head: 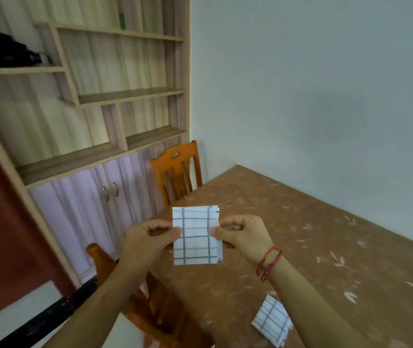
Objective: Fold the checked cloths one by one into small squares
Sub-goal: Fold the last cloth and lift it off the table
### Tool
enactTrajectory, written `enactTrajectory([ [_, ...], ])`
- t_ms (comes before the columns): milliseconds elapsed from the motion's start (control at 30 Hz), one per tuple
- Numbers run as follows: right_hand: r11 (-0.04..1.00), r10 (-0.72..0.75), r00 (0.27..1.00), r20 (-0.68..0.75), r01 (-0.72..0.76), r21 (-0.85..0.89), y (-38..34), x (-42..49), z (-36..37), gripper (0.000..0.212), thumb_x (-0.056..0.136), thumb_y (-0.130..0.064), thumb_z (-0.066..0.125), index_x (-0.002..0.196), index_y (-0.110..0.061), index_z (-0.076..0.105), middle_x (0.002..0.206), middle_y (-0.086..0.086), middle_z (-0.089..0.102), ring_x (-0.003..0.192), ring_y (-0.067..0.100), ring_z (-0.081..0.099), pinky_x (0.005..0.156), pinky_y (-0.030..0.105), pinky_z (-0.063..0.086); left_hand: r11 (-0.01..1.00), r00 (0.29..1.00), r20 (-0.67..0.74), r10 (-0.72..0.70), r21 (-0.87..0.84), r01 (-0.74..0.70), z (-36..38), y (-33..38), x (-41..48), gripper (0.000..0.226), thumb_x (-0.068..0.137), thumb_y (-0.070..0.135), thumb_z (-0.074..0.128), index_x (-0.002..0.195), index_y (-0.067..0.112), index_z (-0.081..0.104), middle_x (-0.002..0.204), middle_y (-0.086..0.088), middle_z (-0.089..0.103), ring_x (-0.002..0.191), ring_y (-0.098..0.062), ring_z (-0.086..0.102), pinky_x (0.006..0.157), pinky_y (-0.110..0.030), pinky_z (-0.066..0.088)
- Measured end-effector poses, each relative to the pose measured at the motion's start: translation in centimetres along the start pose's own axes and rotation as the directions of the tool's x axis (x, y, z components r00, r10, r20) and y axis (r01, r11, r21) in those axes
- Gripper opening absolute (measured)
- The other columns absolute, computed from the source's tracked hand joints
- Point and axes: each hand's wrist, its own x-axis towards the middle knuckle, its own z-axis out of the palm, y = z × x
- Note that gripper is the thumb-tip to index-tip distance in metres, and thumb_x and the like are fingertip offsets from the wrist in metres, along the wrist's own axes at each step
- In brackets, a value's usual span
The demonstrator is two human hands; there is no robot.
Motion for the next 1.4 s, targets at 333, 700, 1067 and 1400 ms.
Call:
enactTrajectory([
  [333,0.999,-0.032,0.949,0.313,0.033,0.002,-1.5,2.3,13.5,0.015,0.078,-0.006,0.077,0.077,-0.02,0.072,0.07,-0.012,0.073,0.07,0.002,0.069,0.062,0.013,0.052,0.996,0.968,-0.245,-0.054,-0.089,0.033,-12.4,-1.6,-3.3,0.007,0.084,0.003,0.07,0.087,-0.002,0.072,0.083,-0.014,0.075,0.08,-0.028,0.073,0.074,-0.036,0.059],
  [700,0.988,0.094,0.901,0.423,-0.137,0.071,0.0,7.3,26.8,0.014,0.081,0.005,0.071,0.08,-0.009,0.07,0.072,0.0,0.073,0.065,0.01,0.071,0.057,0.023,0.058,0.966,0.936,-0.274,-0.221,-0.192,0.172,-23.0,-7.5,0.1,0.012,0.091,0.007,0.064,0.093,0.0,0.074,0.091,-0.013,0.075,0.09,-0.029,0.072,0.085,-0.039,0.057],
  [1067,0.986,0.147,0.926,0.347,-0.167,0.028,-1.3,17.5,41.0,0.01,0.08,0.001,0.073,0.089,-0.001,0.07,0.088,0.014,0.074,0.084,0.025,0.072,0.065,0.034,0.06,0.982,0.966,-0.197,-0.165,-0.125,0.142,-36.8,-9.5,12.1,0.01,0.091,0.006,0.064,0.093,0.003,0.074,0.089,-0.006,0.076,0.085,-0.021,0.073,0.078,-0.032,0.059],
  [1400,0.99,0.116,0.938,0.327,-0.137,0.041,-2.1,25.2,46.6,0.008,0.081,-0.002,0.073,0.082,-0.01,0.072,0.078,0.0,0.075,0.076,0.015,0.073,0.062,0.029,0.059,0.978,0.979,-0.114,-0.17,-0.139,0.154,-41.4,-10.5,21.5,0.012,0.091,0.004,0.062,0.093,0.002,0.074,0.087,-0.008,0.076,0.084,-0.022,0.073,0.075,-0.03,0.059],
])
